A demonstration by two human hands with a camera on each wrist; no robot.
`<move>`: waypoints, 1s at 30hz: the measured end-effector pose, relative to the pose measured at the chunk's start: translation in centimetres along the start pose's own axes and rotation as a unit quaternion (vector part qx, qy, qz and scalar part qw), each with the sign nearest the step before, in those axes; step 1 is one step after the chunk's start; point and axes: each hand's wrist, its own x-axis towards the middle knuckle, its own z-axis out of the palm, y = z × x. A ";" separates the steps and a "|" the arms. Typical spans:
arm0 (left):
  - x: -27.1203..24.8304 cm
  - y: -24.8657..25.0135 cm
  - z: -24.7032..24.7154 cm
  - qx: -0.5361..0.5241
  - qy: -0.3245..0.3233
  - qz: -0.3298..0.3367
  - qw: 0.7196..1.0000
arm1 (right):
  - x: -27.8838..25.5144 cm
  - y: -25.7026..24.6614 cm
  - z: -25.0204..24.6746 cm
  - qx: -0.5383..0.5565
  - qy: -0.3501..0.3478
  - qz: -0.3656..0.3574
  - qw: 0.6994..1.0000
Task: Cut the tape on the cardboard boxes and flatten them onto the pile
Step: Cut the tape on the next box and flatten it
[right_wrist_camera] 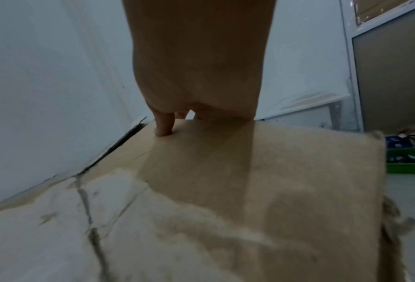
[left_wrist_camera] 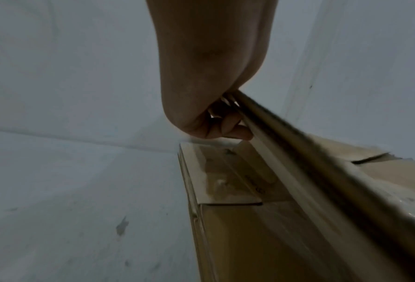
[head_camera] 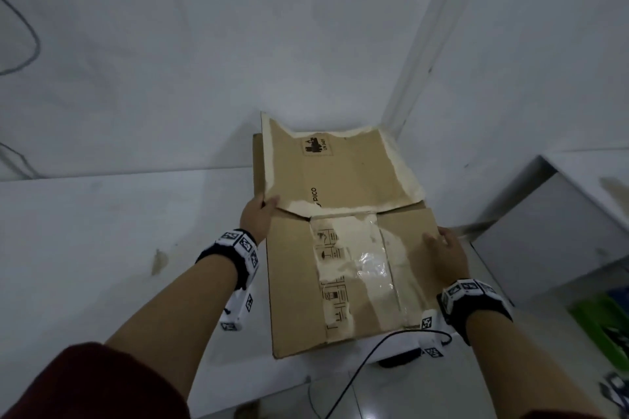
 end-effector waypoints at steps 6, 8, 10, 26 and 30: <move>2.8 -5.4 3.5 0.068 -0.034 -0.088 0.993 | 3.1 3.2 2.1 -0.085 -0.013 0.050 0.995; 3.5 -6.7 4.1 0.069 -0.019 -0.115 0.991 | 3.7 3.6 2.8 -0.099 -0.016 0.062 0.993; 4.1 -7.7 4.1 0.100 0.004 -0.132 0.986 | 4.4 4.0 3.4 -0.103 -0.002 0.069 0.992; 6.0 -10.0 7.1 0.143 0.034 -0.195 0.970 | 3.2 2.8 9.9 -0.301 -0.038 0.068 0.950; 6.1 -10.3 7.0 0.179 -0.001 -0.206 0.962 | 2.7 3.4 10.7 -0.341 -0.095 0.093 0.931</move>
